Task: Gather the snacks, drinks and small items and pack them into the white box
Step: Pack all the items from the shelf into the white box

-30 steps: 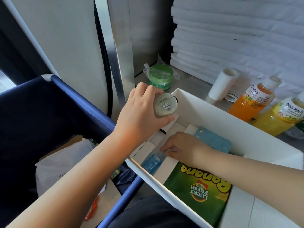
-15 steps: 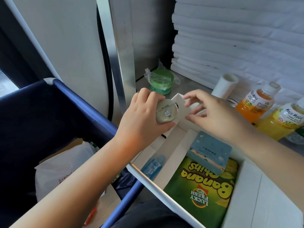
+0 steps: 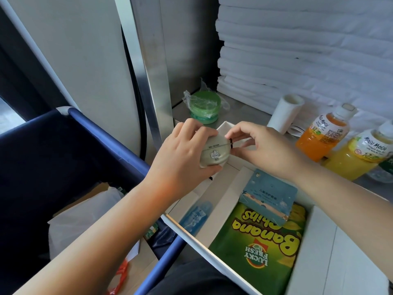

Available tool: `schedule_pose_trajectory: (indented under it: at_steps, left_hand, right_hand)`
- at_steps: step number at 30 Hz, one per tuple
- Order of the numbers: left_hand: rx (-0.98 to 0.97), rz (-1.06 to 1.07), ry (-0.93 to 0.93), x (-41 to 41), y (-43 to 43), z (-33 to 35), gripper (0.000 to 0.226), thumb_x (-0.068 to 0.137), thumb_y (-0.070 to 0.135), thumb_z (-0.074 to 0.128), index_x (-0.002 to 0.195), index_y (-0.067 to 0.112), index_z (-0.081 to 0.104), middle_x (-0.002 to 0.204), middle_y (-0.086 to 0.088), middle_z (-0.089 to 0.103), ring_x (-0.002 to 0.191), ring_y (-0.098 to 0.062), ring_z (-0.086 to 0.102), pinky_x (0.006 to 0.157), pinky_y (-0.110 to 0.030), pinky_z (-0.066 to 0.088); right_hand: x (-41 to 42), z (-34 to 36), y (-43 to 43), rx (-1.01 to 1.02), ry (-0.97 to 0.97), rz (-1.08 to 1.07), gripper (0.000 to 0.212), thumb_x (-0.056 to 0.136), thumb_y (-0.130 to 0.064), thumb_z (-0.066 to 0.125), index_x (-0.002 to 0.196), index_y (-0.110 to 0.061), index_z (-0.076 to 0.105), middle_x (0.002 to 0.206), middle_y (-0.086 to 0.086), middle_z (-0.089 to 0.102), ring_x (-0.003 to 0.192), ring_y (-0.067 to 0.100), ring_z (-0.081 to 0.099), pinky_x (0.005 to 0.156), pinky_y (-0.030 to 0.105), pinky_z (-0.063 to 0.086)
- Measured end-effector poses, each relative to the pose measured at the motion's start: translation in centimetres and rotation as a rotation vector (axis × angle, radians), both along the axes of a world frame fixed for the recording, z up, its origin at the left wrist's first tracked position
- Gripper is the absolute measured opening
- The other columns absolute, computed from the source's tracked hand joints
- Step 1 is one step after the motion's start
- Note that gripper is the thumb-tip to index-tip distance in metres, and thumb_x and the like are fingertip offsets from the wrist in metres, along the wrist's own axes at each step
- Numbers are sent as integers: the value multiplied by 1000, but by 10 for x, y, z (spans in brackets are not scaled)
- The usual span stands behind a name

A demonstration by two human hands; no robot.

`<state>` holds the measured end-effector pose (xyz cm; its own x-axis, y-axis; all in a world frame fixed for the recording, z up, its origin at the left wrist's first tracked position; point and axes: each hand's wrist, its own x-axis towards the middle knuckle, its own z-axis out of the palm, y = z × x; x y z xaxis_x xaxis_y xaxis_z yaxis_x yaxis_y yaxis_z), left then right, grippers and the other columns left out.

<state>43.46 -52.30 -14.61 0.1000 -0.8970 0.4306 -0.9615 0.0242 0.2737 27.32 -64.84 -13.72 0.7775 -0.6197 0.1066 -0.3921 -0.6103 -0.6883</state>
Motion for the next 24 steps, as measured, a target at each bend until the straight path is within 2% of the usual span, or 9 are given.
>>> schedule_pose_trajectory:
  at_steps: [2, 6, 9, 12, 14, 16, 20, 22, 24]
  left_hand:
    - [21, -3, -27, -1, 0, 1, 64, 68, 43, 76, 121, 15, 55, 113, -6, 50, 103, -23, 45, 82, -36, 46]
    - [87, -17, -148, -5, 0, 2, 65, 68, 51, 73, 119, 15, 54, 113, -4, 52, 102, -24, 48, 85, -36, 42]
    - [125, -61, -323, -8, -3, 2, 64, 68, 55, 71, 116, 16, 55, 110, -1, 57, 100, -24, 50, 83, -34, 37]
    - [145, -103, -494, -10, -3, 2, 65, 66, 63, 68, 109, 16, 58, 101, 1, 61, 93, -22, 53, 78, -33, 39]
    - [177, -120, -583, -12, -3, 1, 68, 68, 69, 62, 111, 17, 58, 99, 3, 61, 90, -19, 53, 76, -31, 44]
    - [200, -145, -660, -13, -2, 0, 72, 72, 72, 54, 119, 17, 52, 102, 4, 58, 90, -18, 52, 78, -30, 43]
    - [212, -226, -723, -16, -8, -10, 81, 87, 64, 41, 143, 12, 14, 114, -4, 44, 99, -21, 44, 84, -32, 36]
    - [232, -243, -690, -18, -10, -15, 79, 91, 58, 42, 145, 11, 8, 116, -6, 42, 98, -23, 46, 86, -33, 37]
    - [262, -250, -650, -20, -11, -19, 71, 94, 49, 41, 145, 11, 10, 116, -7, 42, 97, -24, 48, 89, -34, 38]
  right_hand:
    - [-4, 1, -2, 12, -12, -24, 12, 85, -29, 68, 95, -33, 62, 94, -22, 66, 91, -11, 59, 79, 13, 46]
    - [-10, 5, -3, -81, 41, -33, 11, 87, -23, 65, 91, -33, 67, 81, -22, 69, 79, -8, 62, 72, 16, 50]
    - [-12, 3, -1, -296, 166, 15, 15, 89, -23, 62, 95, -36, 67, 86, -21, 67, 80, -2, 60, 66, 16, 46]
    - [-11, 0, -1, -417, 265, 90, 19, 92, -22, 58, 104, -34, 67, 99, -15, 67, 91, 8, 59, 74, 28, 47]
    - [-11, -3, 0, -452, 283, 134, 21, 92, -20, 57, 107, -31, 66, 103, -13, 67, 96, 9, 58, 78, 29, 47]
    - [-12, -6, 0, -486, 303, 169, 22, 93, -18, 55, 109, -29, 65, 104, -12, 66, 98, 11, 58, 78, 33, 48]
    - [-11, -13, -4, -529, 353, 198, 20, 92, -14, 54, 104, -28, 63, 96, -8, 64, 91, 18, 59, 71, 39, 48]
    - [-10, -17, -6, -538, 377, 201, 19, 91, -14, 54, 101, -27, 63, 94, -7, 64, 88, 18, 59, 70, 40, 49]
    - [-9, -21, -8, -526, 398, 216, 16, 91, -16, 54, 97, -26, 64, 91, -6, 64, 85, 18, 59, 69, 38, 48]
